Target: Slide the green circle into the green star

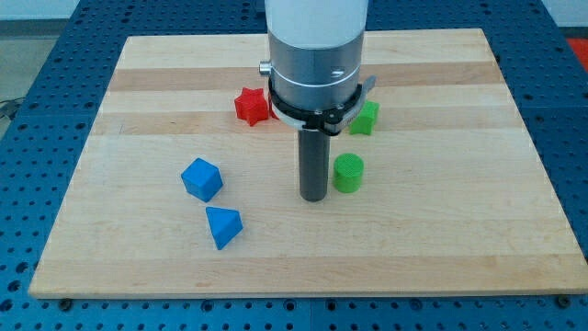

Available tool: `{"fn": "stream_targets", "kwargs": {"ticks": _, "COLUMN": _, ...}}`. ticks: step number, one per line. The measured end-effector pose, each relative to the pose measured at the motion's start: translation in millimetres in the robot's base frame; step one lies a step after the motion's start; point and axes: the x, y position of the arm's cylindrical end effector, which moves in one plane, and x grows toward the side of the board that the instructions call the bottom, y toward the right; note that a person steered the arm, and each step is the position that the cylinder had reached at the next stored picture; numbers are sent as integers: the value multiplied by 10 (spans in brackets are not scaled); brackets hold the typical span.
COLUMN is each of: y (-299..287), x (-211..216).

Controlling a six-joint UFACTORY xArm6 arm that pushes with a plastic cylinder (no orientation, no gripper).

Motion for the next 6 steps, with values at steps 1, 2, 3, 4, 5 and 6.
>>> {"fn": "stream_targets", "kwargs": {"ticks": 1, "y": 0, "x": 102}}
{"fn": "stream_targets", "kwargs": {"ticks": 2, "y": 92, "x": 267}}
{"fn": "stream_targets", "kwargs": {"ticks": 3, "y": 406, "x": -28}}
{"fn": "stream_targets", "kwargs": {"ticks": 4, "y": 505, "x": -207}}
{"fn": "stream_targets", "kwargs": {"ticks": 5, "y": 621, "x": -441}}
{"fn": "stream_targets", "kwargs": {"ticks": 6, "y": 672, "x": -448}}
